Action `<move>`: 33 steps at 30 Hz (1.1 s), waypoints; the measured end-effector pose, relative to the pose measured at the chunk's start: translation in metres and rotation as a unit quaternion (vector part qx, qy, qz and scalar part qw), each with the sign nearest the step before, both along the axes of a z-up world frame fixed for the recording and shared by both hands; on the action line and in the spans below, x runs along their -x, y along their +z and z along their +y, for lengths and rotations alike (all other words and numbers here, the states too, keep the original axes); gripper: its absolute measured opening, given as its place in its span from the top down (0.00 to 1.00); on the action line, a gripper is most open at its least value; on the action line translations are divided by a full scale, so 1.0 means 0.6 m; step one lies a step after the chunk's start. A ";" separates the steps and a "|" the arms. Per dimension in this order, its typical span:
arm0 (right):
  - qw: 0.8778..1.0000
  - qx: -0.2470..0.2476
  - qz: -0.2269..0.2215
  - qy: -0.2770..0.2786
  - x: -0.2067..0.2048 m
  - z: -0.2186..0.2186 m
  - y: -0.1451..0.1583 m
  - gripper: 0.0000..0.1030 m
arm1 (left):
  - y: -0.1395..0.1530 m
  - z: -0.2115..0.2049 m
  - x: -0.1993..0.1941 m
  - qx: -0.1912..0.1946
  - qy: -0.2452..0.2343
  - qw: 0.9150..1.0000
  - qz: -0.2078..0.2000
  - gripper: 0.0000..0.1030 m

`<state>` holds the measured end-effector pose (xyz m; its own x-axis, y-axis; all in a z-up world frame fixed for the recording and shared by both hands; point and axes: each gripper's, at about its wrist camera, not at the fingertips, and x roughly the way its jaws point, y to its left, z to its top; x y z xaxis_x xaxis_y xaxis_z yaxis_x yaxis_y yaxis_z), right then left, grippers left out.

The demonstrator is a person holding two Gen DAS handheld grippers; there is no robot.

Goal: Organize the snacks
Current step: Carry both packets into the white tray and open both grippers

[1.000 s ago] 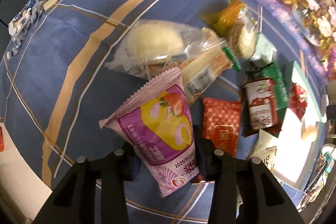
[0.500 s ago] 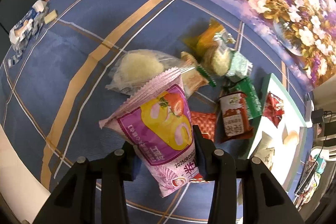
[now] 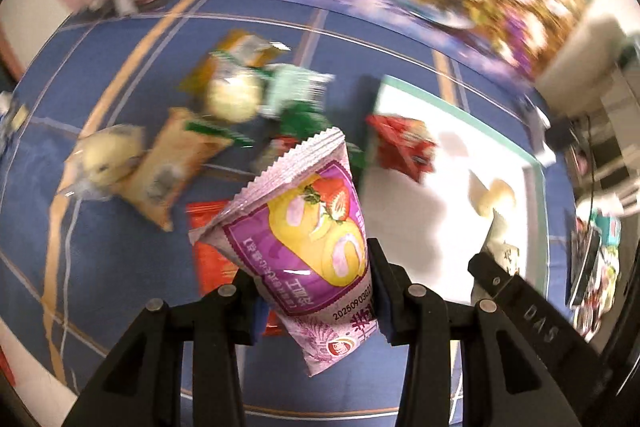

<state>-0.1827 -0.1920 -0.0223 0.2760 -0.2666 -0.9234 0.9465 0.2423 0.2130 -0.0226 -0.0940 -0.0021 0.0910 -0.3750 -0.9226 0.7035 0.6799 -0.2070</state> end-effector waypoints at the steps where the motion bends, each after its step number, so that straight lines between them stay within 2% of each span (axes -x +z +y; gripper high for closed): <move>1: 1.000 -0.001 -0.001 -0.012 0.013 -0.006 -0.002 0.46 | -0.001 -0.012 0.009 0.001 -0.011 1.000 -0.002 0.57; 7: 0.998 -0.004 -0.001 -0.067 0.082 -0.040 -0.011 0.46 | -0.009 -0.069 0.046 0.022 -0.062 0.998 -0.004 0.57; 17: 0.996 -0.013 0.006 -0.086 0.102 -0.075 -0.043 0.46 | -0.044 -0.136 0.075 0.017 -0.111 0.993 -0.030 0.57; 26: 0.995 -0.033 0.019 -0.092 0.107 -0.093 -0.076 0.46 | -0.097 -0.166 0.080 -0.017 -0.127 0.991 -0.040 0.57; 33: 0.994 -0.047 0.024 -0.098 0.110 -0.107 -0.089 0.46 | -0.112 -0.160 0.075 -0.029 -0.114 0.993 -0.020 0.57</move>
